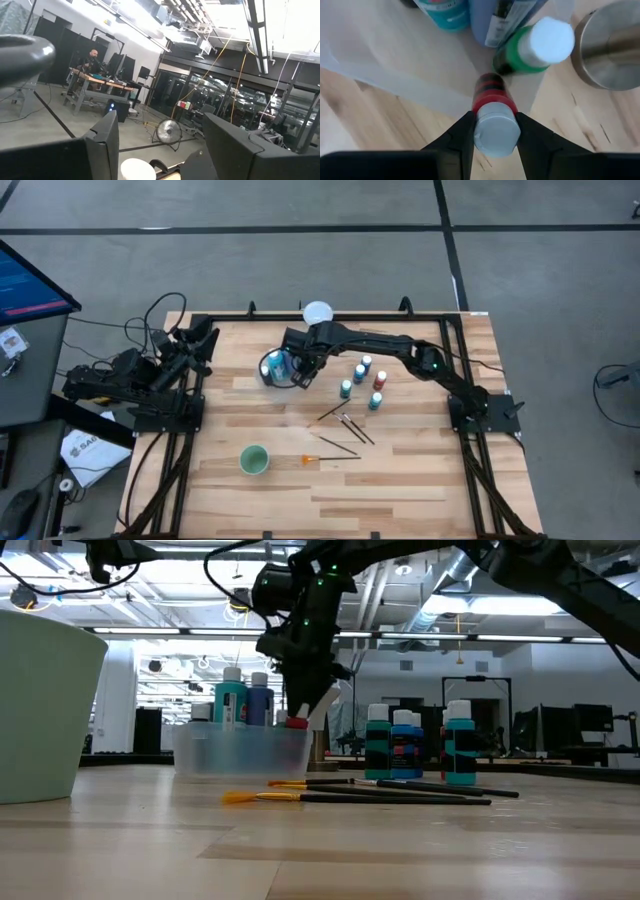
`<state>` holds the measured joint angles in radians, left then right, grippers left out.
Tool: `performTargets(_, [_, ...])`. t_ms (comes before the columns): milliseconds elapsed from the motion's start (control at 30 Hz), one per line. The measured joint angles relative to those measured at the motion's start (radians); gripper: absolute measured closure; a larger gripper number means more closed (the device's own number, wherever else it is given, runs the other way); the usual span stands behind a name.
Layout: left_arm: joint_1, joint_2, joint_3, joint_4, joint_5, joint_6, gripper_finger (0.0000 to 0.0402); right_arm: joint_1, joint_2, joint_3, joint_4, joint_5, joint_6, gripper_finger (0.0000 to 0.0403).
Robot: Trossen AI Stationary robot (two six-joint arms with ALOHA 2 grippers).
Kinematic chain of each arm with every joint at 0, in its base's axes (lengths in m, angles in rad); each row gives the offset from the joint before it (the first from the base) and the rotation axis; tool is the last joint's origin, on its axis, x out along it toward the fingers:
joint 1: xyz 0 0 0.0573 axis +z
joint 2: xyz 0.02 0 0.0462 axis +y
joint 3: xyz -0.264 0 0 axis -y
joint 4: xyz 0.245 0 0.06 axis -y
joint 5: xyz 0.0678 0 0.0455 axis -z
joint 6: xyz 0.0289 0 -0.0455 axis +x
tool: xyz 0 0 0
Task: Pick & Place Paint Supplies
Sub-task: Put the small red bottle into the white bin, then put the small light blue bottle into the white bin
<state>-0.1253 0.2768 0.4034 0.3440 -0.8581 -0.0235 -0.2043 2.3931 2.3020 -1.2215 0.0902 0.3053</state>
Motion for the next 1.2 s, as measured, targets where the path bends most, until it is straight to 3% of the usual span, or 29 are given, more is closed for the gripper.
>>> performTargets(600, [0.0,0.0,0.0,0.001,-0.001,-0.003,0.0202,0.0,0.016,0.001,0.003,-0.011,-0.028,0.0263])
performTargets(967, [0.0,0.0,0.0,0.001,-0.001,-0.004,0.0202,-0.007,0.007,0.0,0.024,-0.014,-0.035,0.0187])
performTargets(1200, [0.0,0.0,0.0,0.001,-0.001,-0.004,0.0202,-0.012,-0.132,0.003,-0.045,-0.011,-0.029,0.0183])
